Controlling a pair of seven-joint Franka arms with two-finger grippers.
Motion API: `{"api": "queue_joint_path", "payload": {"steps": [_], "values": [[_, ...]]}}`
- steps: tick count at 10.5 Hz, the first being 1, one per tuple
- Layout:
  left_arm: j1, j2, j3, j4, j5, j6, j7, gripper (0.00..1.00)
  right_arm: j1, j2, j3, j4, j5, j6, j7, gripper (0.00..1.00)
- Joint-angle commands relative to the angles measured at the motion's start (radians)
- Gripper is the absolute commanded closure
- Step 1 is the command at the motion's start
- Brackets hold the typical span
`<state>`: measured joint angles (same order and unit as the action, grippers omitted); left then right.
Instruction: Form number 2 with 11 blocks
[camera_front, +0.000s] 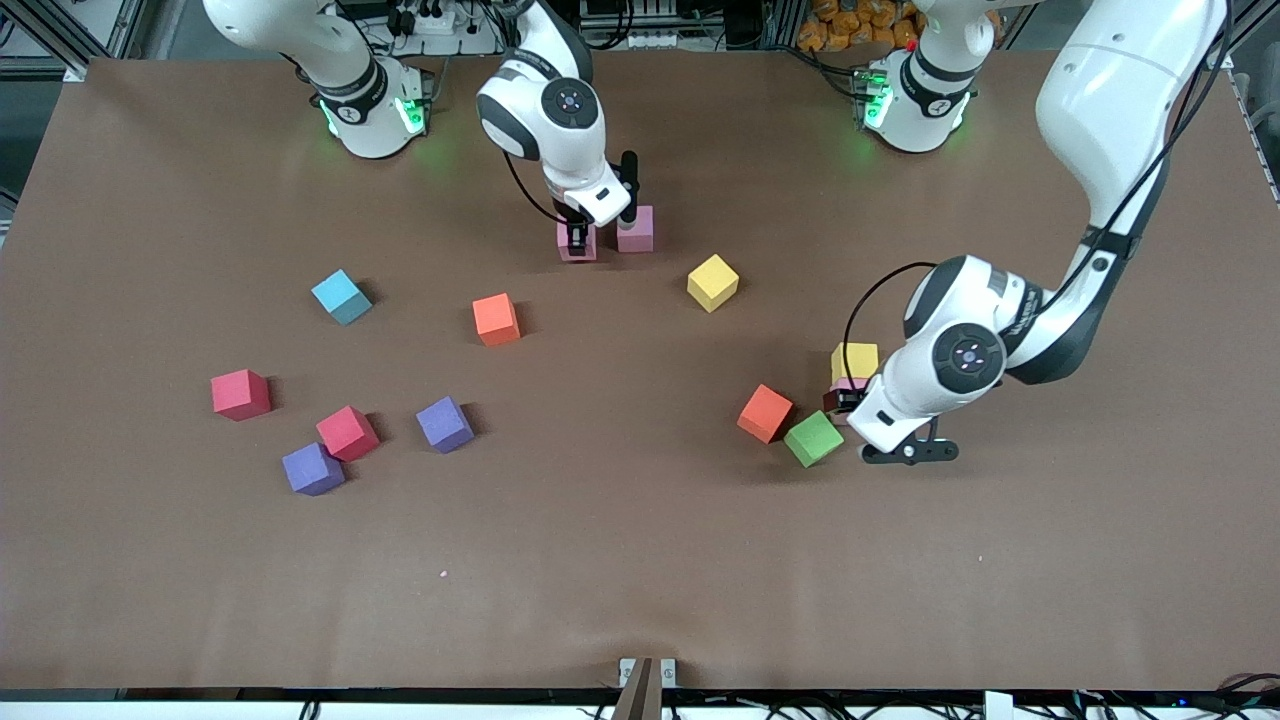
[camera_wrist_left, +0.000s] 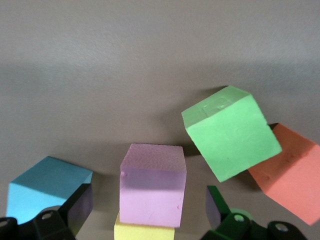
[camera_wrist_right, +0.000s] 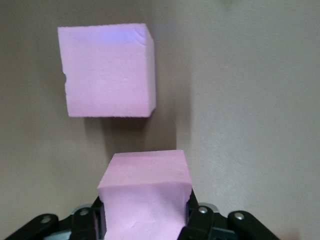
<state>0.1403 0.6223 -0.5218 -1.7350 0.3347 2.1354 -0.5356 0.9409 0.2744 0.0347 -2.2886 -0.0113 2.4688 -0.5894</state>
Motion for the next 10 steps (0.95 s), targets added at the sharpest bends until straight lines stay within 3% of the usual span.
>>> {"api": "queue_joint_path", "payload": {"steps": [1, 7, 10], "values": [[0.002, 0.037, -0.007, 0.02, 0.032, 0.011, 0.0, 0.0, 0.021, 0.021, -0.007, 0.012, 0.002, 0.031, 0.028, 0.74], [0.008, 0.066, -0.004, -0.011, 0.032, 0.011, -0.004, 0.0, 0.064, 0.043, -0.007, 0.027, 0.002, 0.041, 0.065, 0.74], [0.011, 0.065, -0.004, -0.011, 0.041, 0.009, -0.004, 0.61, 0.072, 0.061, -0.007, 0.035, 0.002, 0.053, 0.065, 0.74]]}}
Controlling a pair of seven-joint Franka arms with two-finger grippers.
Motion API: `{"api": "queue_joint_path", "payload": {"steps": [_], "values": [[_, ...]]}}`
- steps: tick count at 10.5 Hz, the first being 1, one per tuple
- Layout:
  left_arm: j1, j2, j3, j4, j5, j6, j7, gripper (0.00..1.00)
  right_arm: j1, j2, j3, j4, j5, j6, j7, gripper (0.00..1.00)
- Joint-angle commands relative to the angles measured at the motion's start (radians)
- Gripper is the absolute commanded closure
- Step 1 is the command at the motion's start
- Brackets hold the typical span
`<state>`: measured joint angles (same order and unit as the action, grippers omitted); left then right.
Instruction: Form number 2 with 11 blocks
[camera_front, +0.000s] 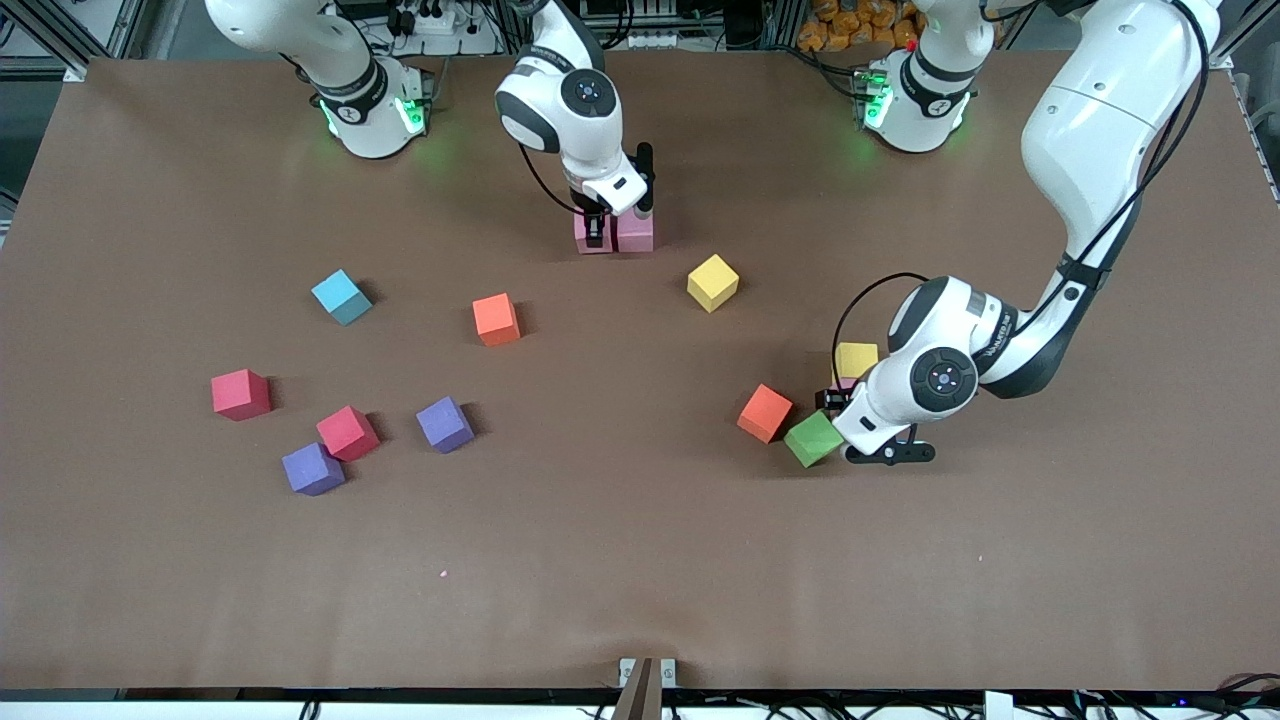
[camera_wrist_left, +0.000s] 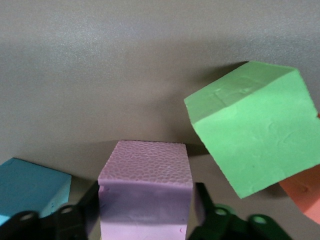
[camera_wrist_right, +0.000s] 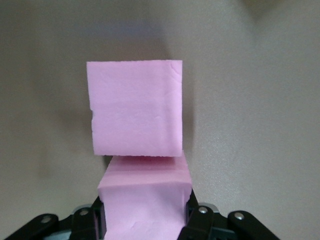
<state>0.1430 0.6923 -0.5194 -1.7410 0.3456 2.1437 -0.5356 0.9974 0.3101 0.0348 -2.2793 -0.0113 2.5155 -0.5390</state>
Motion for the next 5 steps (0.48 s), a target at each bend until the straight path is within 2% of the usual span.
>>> {"api": "queue_joint_path", "payload": {"steps": [1, 3, 5], "values": [[0.013, -0.011, -0.008, -0.003, 0.029, 0.001, -0.018, 0.7, 0.017, 0.036, -0.007, 0.029, 0.002, 0.02, 0.014, 0.74], [0.01, -0.069, -0.014, -0.002, 0.02, -0.025, -0.072, 0.7, 0.021, 0.04, -0.007, 0.029, 0.002, 0.022, 0.014, 0.74], [0.013, -0.164, -0.059, 0.003, -0.026, -0.106, -0.124, 0.7, 0.021, 0.04, -0.007, 0.029, 0.004, 0.02, 0.017, 0.74]]}}
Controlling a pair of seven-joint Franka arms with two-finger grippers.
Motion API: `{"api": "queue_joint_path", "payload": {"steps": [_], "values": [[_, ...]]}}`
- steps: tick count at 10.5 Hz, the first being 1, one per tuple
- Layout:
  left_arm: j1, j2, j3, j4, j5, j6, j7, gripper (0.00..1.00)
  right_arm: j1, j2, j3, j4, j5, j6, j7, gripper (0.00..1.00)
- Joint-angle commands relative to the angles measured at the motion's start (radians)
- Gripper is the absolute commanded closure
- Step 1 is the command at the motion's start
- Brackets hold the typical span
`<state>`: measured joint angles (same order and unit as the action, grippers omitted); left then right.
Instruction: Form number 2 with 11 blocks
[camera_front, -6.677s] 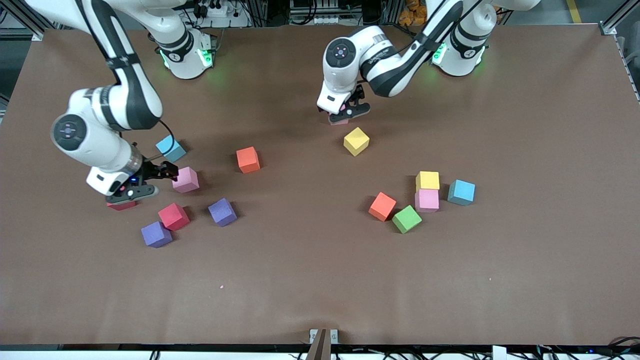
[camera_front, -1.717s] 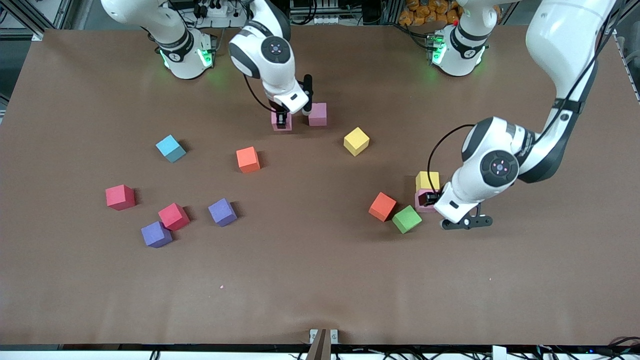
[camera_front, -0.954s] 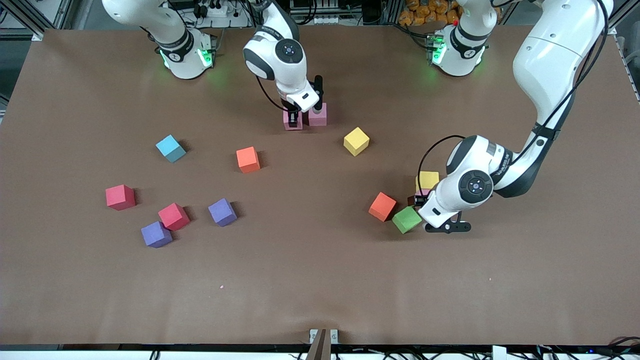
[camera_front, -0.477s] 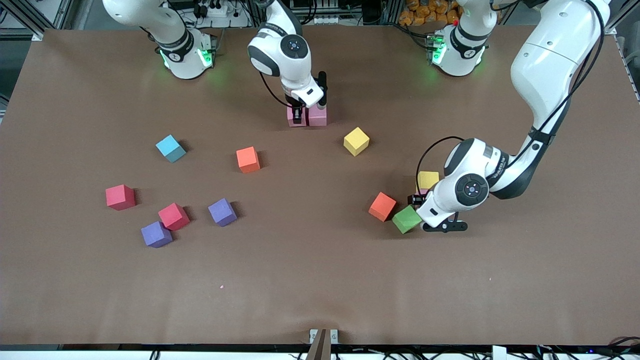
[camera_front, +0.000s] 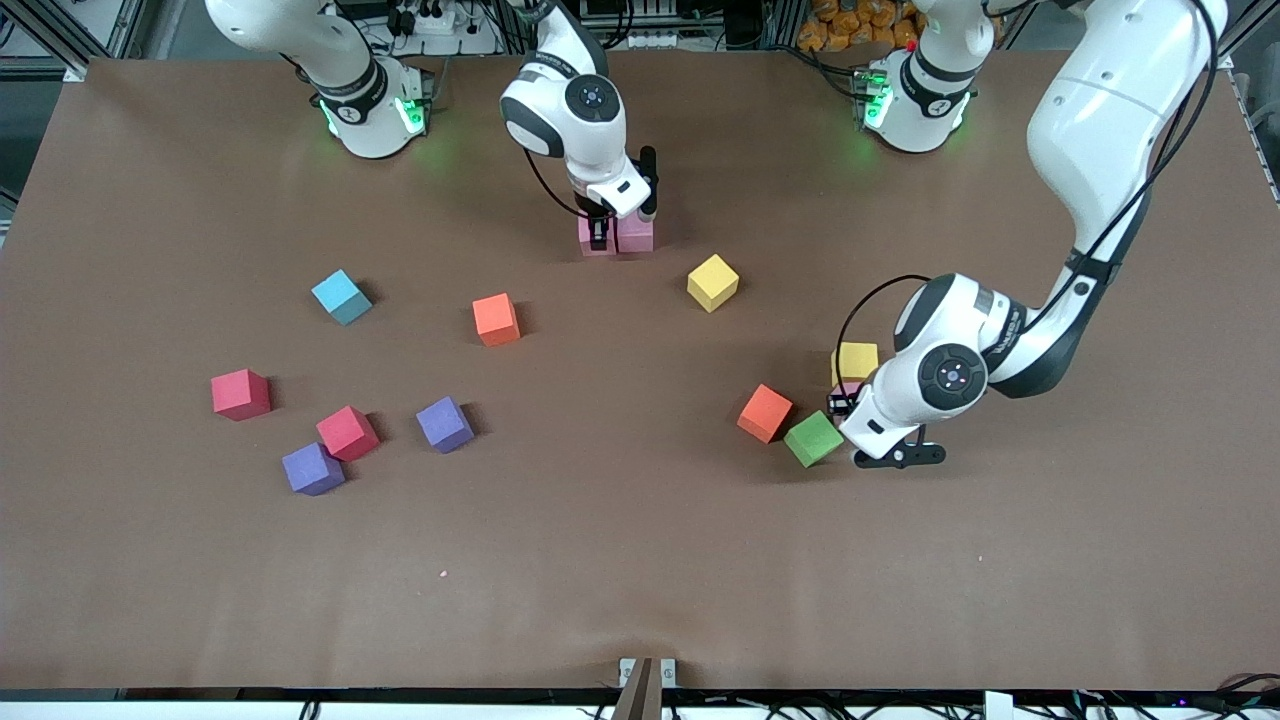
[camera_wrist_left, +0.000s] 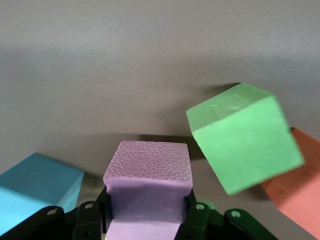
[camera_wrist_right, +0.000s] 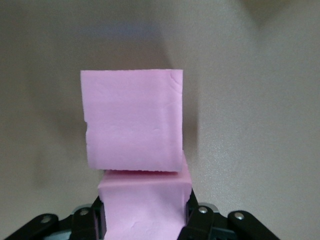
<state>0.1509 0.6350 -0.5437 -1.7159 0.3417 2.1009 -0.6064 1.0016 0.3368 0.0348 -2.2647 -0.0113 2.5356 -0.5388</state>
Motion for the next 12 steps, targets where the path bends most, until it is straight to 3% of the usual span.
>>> {"api": "queue_joint_path", "payload": {"steps": [1, 4, 8, 9, 10, 11, 12], "values": [[0.004, -0.148, -0.062, -0.024, -0.055, -0.09, -0.102, 0.7, 0.017, 0.014, -0.007, 0.014, 0.004, 0.0, 0.032, 0.74], [0.006, -0.216, -0.168, -0.056, -0.121, -0.166, -0.354, 0.71, 0.017, 0.014, -0.006, 0.014, 0.005, -0.009, 0.039, 0.73], [0.007, -0.316, -0.275, -0.209, -0.181, -0.167, -0.697, 0.71, 0.026, 0.014, -0.004, 0.014, 0.036, -0.014, 0.039, 0.7], [0.007, -0.352, -0.297, -0.25, -0.226, -0.165, -0.814, 0.71, 0.026, 0.014, -0.004, 0.014, 0.036, -0.015, 0.039, 0.59], [0.007, -0.389, -0.317, -0.289, -0.248, -0.165, -0.898, 0.71, 0.025, 0.013, -0.004, 0.014, 0.036, -0.024, 0.037, 0.07], [0.007, -0.423, -0.335, -0.319, -0.285, -0.163, -0.945, 0.71, 0.022, 0.011, -0.004, 0.019, 0.036, -0.041, 0.034, 0.0], [0.007, -0.46, -0.344, -0.359, -0.344, -0.15, -0.993, 0.72, 0.022, 0.001, -0.004, 0.022, 0.036, -0.073, 0.033, 0.0]]}}
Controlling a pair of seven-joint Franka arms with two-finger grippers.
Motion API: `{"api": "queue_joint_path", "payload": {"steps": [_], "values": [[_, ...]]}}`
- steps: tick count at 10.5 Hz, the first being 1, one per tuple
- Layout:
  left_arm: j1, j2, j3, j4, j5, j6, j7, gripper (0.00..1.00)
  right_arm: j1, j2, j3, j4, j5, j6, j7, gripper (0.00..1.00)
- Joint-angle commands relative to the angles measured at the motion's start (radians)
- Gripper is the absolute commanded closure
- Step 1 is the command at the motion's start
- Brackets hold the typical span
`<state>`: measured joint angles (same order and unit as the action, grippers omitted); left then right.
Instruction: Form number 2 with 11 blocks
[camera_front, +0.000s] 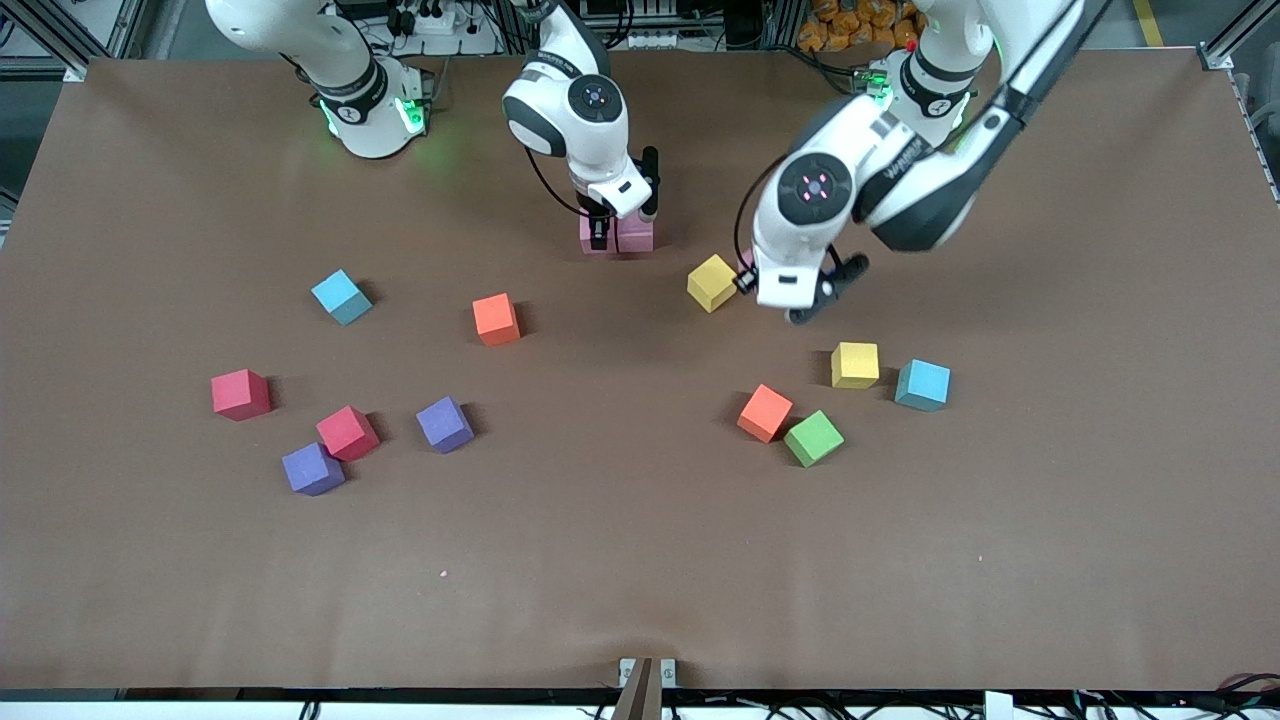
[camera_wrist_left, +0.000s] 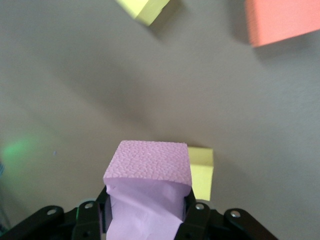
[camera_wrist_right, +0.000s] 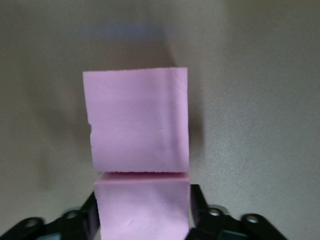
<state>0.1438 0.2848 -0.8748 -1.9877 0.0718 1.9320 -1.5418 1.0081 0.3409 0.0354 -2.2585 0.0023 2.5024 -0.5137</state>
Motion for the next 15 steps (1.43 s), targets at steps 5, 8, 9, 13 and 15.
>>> {"api": "queue_joint_path", "payload": {"steps": [5, 8, 9, 13, 15], "values": [[0.0, -0.181, -0.122, -0.293, -0.156, 0.309, -0.52, 0.71, -0.032, -0.169, -0.017, 0.036, 0.022, -0.218, -0.003, 0.0], [-0.054, -0.158, -0.131, -0.312, -0.156, 0.344, -0.699, 0.71, -0.207, -0.21, -0.019, 0.034, 0.021, -0.307, 0.0, 0.0], [-0.085, -0.157, -0.131, -0.334, -0.156, 0.396, -0.765, 0.71, -0.25, -0.207, -0.02, 0.034, 0.021, -0.303, 0.009, 0.0], [-0.113, -0.11, -0.131, -0.387, -0.156, 0.56, -0.839, 0.71, -0.364, -0.116, -0.02, 0.033, 0.021, -0.226, 0.276, 0.0], [-0.112, -0.055, -0.128, -0.388, -0.15, 0.594, -0.86, 0.71, -0.361, -0.054, -0.019, 0.033, 0.021, -0.148, 0.468, 0.0]]}}
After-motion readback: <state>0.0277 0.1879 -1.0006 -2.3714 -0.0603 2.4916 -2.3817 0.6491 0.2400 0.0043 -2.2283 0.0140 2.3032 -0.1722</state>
